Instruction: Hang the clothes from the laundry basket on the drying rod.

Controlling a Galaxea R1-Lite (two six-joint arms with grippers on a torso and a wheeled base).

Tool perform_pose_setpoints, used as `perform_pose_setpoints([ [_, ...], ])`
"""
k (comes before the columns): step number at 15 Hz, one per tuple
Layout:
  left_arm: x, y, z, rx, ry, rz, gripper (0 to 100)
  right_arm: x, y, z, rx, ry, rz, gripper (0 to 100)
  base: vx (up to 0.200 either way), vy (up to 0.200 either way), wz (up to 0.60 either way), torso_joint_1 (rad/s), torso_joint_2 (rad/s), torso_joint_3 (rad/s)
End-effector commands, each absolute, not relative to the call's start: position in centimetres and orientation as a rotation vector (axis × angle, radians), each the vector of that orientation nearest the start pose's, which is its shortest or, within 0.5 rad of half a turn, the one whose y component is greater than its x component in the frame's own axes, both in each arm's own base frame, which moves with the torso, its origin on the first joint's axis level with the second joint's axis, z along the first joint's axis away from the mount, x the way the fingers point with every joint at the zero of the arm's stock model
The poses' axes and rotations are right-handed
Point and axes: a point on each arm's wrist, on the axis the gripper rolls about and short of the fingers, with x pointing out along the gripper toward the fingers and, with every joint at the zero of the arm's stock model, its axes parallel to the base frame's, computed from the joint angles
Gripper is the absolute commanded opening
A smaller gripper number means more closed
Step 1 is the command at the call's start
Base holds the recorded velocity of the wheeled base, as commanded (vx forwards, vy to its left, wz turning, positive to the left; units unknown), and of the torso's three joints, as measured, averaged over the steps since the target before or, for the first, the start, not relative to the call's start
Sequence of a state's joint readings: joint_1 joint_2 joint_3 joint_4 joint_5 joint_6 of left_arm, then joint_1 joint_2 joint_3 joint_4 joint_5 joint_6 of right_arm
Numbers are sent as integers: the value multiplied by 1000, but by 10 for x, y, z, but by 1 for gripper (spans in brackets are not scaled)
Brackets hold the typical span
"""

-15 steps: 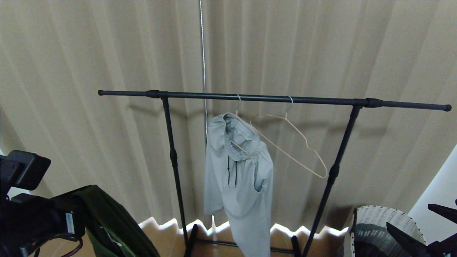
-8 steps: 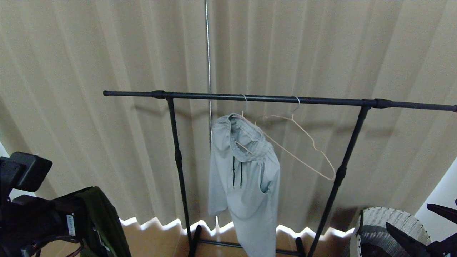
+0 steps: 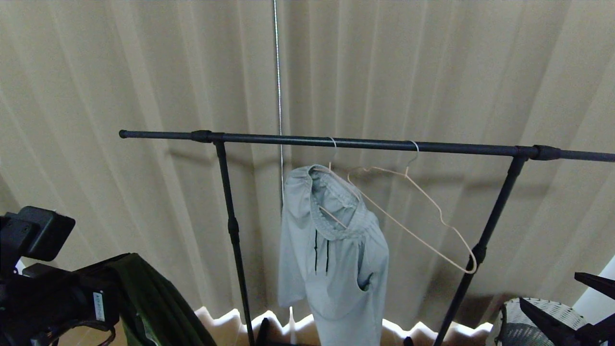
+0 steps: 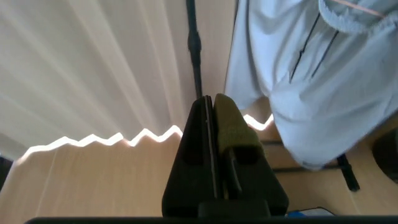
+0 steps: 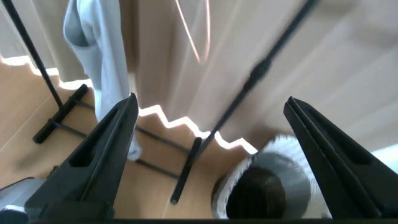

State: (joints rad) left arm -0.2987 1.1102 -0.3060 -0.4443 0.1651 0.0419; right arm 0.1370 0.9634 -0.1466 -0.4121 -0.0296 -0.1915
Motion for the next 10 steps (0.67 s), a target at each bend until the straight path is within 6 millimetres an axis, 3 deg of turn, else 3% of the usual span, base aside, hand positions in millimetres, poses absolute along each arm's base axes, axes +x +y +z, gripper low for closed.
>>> perform_pose_setpoints([
  [1, 133, -37, 159, 125, 347, -140, 0, 97, 13, 131, -223, 391, 146, 100, 200, 0, 0, 2, 2, 22],
  [3, 132, -37, 159, 129, 348, -142, 0, 97, 13, 131, -223, 389, 150, 100, 200, 0, 0, 2, 5, 2],
  [7, 123, -40, 160, 130, 322, -182, 0, 105, 17, 143, -215, 356, 229, 100, 0, 0, 0, 0, 0, 0],
  [8, 122, -40, 161, 127, 310, -184, 0, 111, 18, 149, -211, 349, 248, 100, 0, 0, 0, 0, 0, 0],
  [10, 117, -38, 167, 117, 271, -183, 0, 144, 20, 161, -205, 380, 236, 100, 0, 0, 0, 0, 0, 0],
])
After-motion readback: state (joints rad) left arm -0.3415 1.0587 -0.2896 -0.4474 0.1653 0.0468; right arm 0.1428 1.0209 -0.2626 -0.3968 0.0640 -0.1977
